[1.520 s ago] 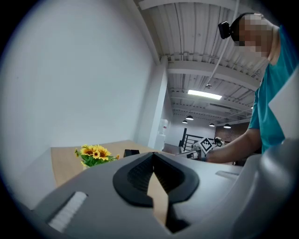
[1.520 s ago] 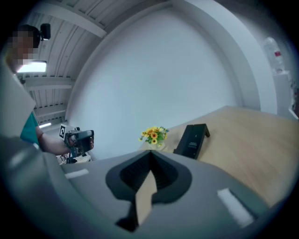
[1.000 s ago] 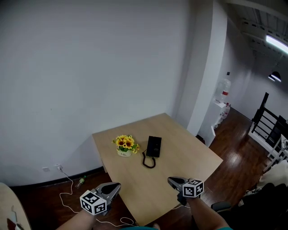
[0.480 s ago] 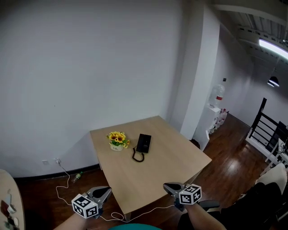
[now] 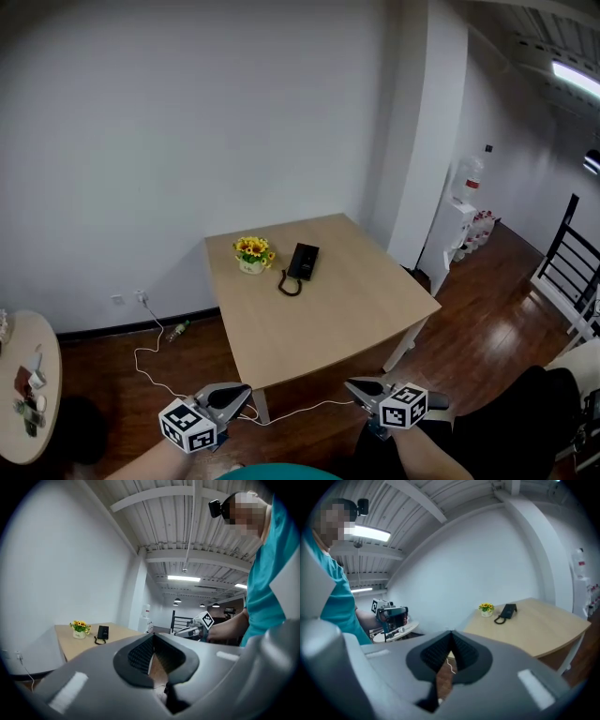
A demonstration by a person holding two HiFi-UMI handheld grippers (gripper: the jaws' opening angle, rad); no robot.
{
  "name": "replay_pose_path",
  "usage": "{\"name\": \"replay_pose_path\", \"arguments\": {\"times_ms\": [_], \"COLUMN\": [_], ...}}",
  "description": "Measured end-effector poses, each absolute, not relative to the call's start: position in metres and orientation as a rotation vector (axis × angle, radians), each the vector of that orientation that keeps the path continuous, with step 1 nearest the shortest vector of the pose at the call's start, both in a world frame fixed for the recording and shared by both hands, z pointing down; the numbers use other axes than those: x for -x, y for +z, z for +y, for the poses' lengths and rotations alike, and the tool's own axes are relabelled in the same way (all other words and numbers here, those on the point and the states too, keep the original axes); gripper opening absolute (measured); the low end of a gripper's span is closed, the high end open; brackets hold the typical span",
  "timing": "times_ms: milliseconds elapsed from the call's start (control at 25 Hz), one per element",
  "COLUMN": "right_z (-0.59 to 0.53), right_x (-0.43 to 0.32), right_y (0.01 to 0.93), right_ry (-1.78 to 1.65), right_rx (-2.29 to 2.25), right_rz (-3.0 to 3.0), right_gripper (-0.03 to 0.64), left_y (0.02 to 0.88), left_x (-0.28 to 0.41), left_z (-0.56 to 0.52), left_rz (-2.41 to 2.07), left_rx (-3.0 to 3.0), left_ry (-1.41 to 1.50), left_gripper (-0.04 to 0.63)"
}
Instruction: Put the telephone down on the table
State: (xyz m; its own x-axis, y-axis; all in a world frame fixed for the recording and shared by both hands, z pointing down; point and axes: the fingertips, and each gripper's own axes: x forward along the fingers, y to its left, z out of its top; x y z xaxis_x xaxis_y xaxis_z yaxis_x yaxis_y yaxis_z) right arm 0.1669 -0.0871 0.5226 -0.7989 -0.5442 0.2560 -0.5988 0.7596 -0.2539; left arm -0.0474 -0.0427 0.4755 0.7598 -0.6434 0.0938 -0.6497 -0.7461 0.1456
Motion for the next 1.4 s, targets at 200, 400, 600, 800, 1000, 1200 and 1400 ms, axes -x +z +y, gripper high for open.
{"name": "replay_pose_path", "arguments": {"times_ms": [200, 400, 600, 800, 1000, 1200, 1400], "right_z": [-0.05, -0.012, 0.02, 0.067, 0.108, 0.138, 0.169], "right_x": [-0.156, -0.127, -0.085, -0.022, 0.017, 0.006, -0.006], "right_y": [0.52, 0.514, 0.507, 0.509, 0.499, 0.488, 0.499], "right_ry": [0.487, 0.476, 0.499, 0.53, 0.515, 0.514, 0.46], "right_rx": [-0.886, -0.881, -0.982, -1.055, -0.997, -0.967, -0.885], "right_rz": [-2.805, -2.813, -2.813, -2.837, -2.861, -2.92, -2.906], "right_gripper": [0.002, 0.001, 0.002, 0.002, 0.002, 0.0, 0.0], "left_y": [0.468, 0.47, 0.464, 0.477, 0.48, 0.479, 0.489], "left_x": [0.061, 0.091, 0.152, 0.222, 0.247, 0.218, 0.173], "left_z": [-0.012, 0.018, 0.055, 0.104, 0.138, 0.166, 0.179], "left_rz": [-1.075, -1.057, -1.023, -0.982, -1.003, -1.036, -1.014], "left_rx": [-2.774, -2.783, -2.811, -2.803, -2.74, -2.712, -2.669], "left_ry": [0.03, 0.029, 0.01, 0.054, 0.026, -0.039, -0.087], "left_gripper": [0.003, 0.005, 0.004, 0.003, 0.003, 0.003, 0.004]}}
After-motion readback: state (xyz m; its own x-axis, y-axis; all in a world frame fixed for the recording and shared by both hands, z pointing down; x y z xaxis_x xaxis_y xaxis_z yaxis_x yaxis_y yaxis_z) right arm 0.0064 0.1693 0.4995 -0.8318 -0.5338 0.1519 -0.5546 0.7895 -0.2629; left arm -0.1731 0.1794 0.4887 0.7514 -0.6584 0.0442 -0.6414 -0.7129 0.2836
